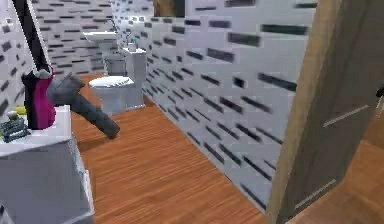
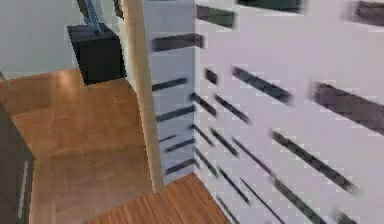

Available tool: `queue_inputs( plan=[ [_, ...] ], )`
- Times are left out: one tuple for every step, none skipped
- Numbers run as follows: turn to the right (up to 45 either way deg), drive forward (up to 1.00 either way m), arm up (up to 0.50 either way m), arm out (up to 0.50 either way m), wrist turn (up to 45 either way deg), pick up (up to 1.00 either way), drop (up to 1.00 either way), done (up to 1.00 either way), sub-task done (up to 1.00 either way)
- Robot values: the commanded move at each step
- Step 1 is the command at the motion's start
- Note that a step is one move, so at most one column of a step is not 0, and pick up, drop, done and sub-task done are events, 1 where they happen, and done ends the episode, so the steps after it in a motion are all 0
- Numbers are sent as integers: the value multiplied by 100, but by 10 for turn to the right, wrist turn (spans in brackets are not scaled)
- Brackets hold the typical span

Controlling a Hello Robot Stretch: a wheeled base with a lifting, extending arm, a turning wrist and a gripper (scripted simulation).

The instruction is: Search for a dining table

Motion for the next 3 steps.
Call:
queue_inputs(
  plan=[
    [450,0,0,0,0,0,0,0,0],
    [90,0,0,0,0,0,0,0,0],
    [0,100,0,0,0,0,0,0,0]
  ],
)
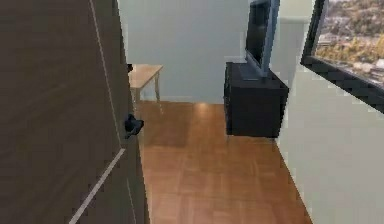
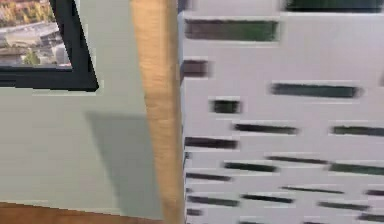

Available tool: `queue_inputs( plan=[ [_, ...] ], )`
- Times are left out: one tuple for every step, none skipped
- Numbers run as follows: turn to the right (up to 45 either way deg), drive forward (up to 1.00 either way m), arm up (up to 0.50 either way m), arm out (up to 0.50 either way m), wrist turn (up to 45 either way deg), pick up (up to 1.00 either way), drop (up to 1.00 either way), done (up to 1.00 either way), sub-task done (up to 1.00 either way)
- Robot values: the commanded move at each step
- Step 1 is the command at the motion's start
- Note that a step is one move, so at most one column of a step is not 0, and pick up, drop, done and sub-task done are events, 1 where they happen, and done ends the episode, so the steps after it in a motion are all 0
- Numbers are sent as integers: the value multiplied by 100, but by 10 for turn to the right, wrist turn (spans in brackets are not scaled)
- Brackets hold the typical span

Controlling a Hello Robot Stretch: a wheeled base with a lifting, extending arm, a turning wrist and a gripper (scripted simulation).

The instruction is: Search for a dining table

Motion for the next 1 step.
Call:
queue_inputs(
  plan=[
    [30,0,0,0,0,0,0,0,0]
  ],
)
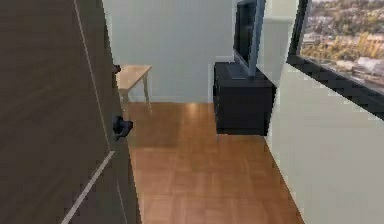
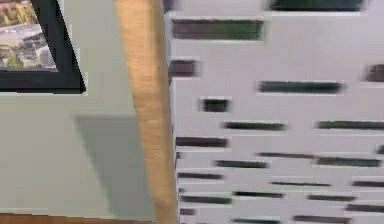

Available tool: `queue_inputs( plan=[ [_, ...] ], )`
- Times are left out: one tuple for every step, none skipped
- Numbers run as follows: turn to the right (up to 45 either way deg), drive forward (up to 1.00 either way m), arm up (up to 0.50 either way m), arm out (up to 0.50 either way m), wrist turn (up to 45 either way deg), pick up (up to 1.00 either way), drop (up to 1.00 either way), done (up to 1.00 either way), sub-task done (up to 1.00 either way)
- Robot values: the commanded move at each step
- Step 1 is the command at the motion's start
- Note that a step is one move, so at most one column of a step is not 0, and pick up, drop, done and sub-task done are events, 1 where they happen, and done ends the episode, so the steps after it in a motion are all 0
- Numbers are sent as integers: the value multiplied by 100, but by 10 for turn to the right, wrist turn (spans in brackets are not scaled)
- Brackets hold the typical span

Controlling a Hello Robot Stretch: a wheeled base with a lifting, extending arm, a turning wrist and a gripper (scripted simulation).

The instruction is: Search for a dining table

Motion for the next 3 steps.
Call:
queue_inputs(
  plan=[
    [0,100,0,0,0,0,0,0,0],
    [120,0,0,0,0,0,0,0,0],
    [0,10,0,0,0,0,0,0,0]
  ],
)
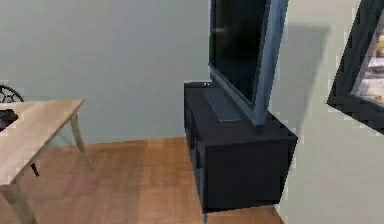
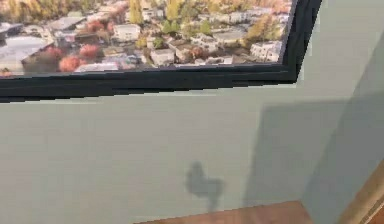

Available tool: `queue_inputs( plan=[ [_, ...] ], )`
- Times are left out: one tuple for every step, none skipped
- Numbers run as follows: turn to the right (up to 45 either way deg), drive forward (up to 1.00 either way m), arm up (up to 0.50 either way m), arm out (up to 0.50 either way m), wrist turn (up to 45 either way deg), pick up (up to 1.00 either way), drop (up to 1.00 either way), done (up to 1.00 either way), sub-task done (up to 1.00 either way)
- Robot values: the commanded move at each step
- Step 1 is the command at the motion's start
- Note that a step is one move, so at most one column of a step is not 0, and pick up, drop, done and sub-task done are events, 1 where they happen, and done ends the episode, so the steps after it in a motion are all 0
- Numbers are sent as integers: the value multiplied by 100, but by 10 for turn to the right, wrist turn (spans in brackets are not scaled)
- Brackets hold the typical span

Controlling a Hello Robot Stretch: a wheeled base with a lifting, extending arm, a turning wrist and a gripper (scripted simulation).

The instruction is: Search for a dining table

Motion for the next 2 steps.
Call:
queue_inputs(
  plan=[
    [-60,0,0,0,0,0,0,0,0],
    [0,30,0,0,0,0,0,0,0]
  ],
)
